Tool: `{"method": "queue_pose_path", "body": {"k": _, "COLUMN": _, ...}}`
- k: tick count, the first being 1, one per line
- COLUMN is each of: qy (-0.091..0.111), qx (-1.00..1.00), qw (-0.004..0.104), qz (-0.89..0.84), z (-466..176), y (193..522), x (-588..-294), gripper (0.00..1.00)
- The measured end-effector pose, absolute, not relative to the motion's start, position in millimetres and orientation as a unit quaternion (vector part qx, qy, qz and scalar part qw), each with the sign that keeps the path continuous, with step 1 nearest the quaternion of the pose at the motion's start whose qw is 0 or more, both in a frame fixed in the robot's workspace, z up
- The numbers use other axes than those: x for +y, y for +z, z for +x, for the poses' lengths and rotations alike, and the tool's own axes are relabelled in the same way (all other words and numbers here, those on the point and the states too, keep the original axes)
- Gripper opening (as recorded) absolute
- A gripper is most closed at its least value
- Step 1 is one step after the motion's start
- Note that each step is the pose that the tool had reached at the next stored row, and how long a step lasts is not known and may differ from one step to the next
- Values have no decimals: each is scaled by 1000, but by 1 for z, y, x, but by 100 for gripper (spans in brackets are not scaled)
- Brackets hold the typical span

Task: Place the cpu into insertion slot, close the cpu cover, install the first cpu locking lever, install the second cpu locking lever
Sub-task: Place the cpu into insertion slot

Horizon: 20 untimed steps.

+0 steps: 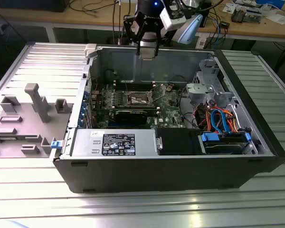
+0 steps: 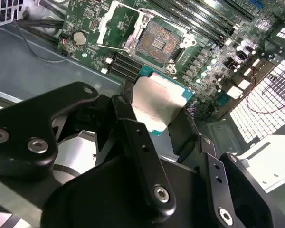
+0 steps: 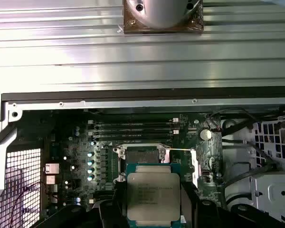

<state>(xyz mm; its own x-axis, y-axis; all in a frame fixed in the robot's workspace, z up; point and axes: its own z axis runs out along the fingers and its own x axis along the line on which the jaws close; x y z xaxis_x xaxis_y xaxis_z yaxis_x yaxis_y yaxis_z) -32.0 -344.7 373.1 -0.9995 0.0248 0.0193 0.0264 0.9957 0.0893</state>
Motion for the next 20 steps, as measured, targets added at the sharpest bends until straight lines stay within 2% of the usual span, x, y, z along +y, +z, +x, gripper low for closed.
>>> {"method": "queue_pose_path", "body": {"k": 20, "qy": -45, "qx": -997, "qw": 7, "qz": -61, "z": -32, "y": 373, "x": -346, "gripper": 54}}
